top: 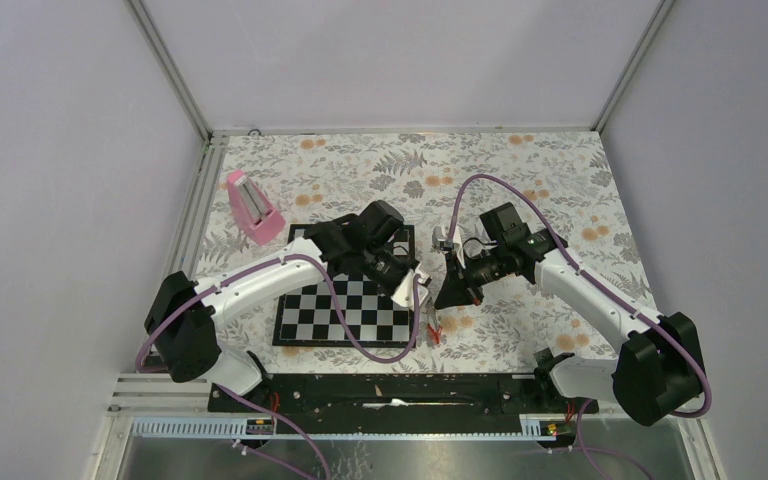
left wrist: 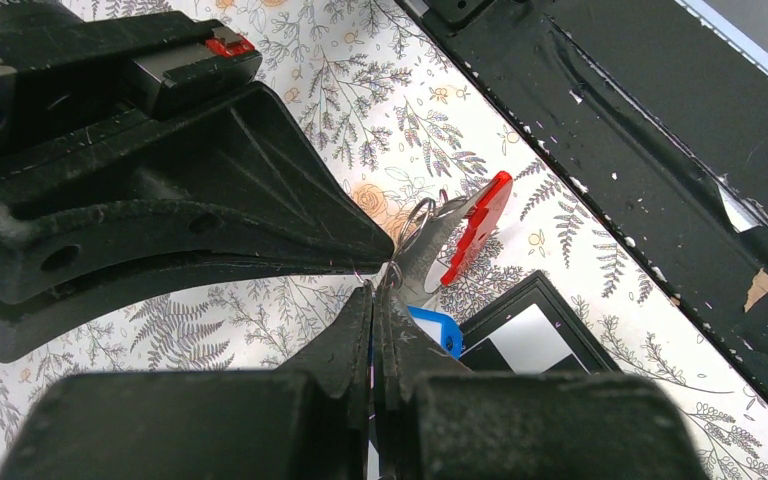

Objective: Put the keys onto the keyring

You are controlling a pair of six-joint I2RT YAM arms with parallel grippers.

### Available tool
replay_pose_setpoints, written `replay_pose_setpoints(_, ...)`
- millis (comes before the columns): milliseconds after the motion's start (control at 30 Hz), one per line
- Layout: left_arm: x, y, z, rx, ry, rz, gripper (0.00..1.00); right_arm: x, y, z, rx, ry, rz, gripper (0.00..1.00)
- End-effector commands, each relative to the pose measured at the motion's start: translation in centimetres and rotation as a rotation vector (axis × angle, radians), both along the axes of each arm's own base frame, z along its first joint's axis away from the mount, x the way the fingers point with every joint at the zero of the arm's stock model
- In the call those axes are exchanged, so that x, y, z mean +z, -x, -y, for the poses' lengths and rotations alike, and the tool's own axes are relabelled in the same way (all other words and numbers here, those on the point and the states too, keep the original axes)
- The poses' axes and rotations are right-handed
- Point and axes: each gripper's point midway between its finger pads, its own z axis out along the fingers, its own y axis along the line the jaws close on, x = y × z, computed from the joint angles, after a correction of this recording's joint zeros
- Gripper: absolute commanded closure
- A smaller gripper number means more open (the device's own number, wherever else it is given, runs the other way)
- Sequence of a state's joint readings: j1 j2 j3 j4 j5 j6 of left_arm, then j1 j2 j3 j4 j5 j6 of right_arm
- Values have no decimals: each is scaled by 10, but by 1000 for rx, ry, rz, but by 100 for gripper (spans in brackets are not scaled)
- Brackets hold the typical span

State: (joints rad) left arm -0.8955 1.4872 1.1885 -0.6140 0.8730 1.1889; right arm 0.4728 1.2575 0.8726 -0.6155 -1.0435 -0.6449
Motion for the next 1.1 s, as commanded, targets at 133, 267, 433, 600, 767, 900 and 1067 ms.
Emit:
replay_pose_setpoints(133,1,25,-8,-87,15,-51,100,26,-6,-6,15,-89,49,100)
replay_pose_setpoints(267,-1,27,-8,-94,13,-61,100,27,-5,-5,16,-96,50,100)
replay_pose_setpoints(433,-4,28,-9,-101,3,-69,100,27,-4,-4,19,-102,49,100)
replay_pose_setpoints(600,-6,30,-10,-111,-7,-83,100,27,-2,-3,21,-111,59,100)
replay_pose_setpoints(767,-7,34,-12,-127,-15,-96,100,29,-1,-2,22,-121,61,100)
replay_pose_setpoints(900,-8,36,-12,-138,-17,-105,100,29,0,-1,25,-130,61,100)
replay_pose_setpoints(1067,-10,38,-14,-154,-22,-113,100,31,2,-1,36,-141,66,100)
